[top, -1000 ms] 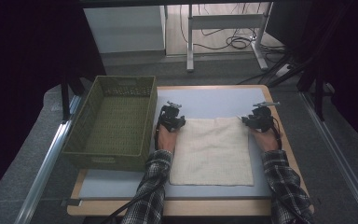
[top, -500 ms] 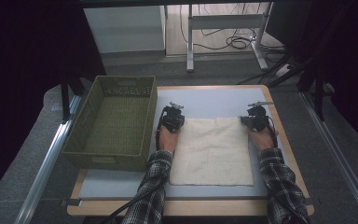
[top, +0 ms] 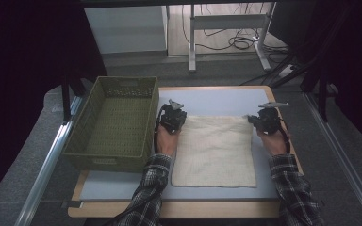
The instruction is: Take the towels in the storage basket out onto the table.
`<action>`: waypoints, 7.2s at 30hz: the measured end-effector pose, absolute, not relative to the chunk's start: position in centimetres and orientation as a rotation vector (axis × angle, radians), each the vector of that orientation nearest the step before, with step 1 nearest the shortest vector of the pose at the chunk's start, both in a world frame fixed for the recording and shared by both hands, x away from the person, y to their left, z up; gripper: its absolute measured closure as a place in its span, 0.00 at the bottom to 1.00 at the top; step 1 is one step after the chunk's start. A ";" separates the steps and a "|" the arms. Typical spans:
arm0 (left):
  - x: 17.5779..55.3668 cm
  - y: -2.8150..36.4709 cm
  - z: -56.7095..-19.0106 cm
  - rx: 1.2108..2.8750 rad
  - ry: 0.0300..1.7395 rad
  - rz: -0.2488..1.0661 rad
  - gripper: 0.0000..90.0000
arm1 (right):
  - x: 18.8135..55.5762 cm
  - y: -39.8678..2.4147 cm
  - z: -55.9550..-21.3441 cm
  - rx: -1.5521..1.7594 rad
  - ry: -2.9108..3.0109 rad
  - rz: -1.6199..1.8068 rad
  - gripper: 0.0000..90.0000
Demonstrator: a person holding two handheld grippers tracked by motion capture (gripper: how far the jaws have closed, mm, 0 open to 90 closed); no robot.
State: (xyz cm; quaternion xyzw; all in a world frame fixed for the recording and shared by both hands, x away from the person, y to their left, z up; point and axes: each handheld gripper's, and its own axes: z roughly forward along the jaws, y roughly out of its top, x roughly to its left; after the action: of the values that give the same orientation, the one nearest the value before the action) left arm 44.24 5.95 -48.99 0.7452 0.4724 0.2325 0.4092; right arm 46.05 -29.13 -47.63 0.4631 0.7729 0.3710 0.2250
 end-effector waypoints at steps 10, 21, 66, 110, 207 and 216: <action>40.3 5.4 -47.6 1.899 1.104 0.612 0.96 | 41.5 -29.6 -46.3 1.205 2.157 1.080 0.96; 36.4 5.7 -47.5 1.942 1.048 0.665 0.96 | 36.9 -30.0 -45.7 1.145 2.203 1.097 0.96; 23.1 10.3 -52.1 1.875 1.011 0.500 0.53 | 24.7 -32.5 -48.2 1.126 2.315 1.135 0.74; 25.7 8.6 -54.2 1.970 1.088 0.445 0.43 | 31.3 -29.9 -51.6 1.203 2.327 0.969 0.96; 33.2 7.8 -54.3 1.979 1.229 0.430 0.68 | 29.2 -24.3 -49.8 0.933 2.535 1.054 0.54; 33.2 7.7 -54.3 1.986 1.237 0.457 0.61 | 27.8 -16.5 -51.9 0.747 2.701 1.148 0.55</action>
State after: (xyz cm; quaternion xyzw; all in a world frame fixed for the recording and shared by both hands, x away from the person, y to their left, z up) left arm 33.19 7.69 -54.27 0.7740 0.4821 0.1781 0.3697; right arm 27.83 -16.47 -51.88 0.2461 0.8905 0.3785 0.0566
